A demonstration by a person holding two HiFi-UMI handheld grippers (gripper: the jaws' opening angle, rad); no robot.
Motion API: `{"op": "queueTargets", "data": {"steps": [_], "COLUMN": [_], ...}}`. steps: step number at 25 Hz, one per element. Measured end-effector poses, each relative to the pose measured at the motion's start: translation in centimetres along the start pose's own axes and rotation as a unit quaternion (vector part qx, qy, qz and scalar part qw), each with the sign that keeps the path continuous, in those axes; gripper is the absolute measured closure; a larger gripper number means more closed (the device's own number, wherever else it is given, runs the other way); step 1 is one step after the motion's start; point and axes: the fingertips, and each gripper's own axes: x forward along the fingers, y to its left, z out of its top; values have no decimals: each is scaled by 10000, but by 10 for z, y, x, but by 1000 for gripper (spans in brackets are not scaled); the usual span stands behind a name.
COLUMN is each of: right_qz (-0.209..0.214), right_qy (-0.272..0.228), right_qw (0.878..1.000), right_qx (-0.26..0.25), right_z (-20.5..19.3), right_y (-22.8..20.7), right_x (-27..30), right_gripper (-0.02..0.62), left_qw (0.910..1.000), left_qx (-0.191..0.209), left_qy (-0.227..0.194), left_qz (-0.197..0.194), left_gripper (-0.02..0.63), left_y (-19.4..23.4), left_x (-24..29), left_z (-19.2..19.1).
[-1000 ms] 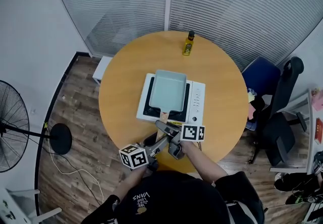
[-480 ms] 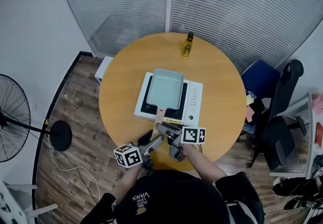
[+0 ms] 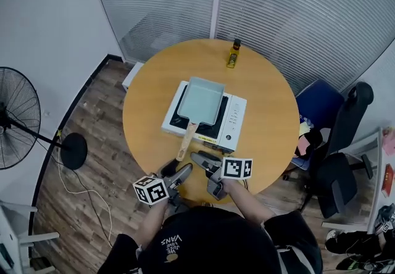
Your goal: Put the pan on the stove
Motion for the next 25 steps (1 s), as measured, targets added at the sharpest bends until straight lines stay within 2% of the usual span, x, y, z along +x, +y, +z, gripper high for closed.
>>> {"op": "queueTargets", "data": {"steps": [5, 10, 13, 16, 19, 25], "right_qz": [94, 57, -222, -287, -467, -858], "right_qy": [221, 323, 217, -14, -327, -910], "right_qw": [9995, 9979, 9948, 9927, 9897, 9859], "right_qx": [-209, -558, -965, -1172, -1311, -1114], "right_z": [-15, -27, -31, -36, -42, -72], "right_y": [5, 14, 16, 31, 44, 64], "right_x": [-20, -35, -39, -38, -38, -18], "right_gripper": [373, 374, 388, 458, 517, 557], "left_qw": [9995, 9990, 9989, 9988, 9992, 9976], "left_qx": [-57, 115, 215, 335, 379, 469], "left_qy": [-242, -253, -235, -250, -134, 332], "left_qz": [178, 341, 333, 272, 10, -383], "left_gripper": [290, 302, 384, 465, 533, 594], "left_y": [-16, -33, -35, -34, -36, -22], "left_x": [-11, -23, -31, -44, -57, -106], "left_z": [-23, -44, -47, -40, -38, -30]}}
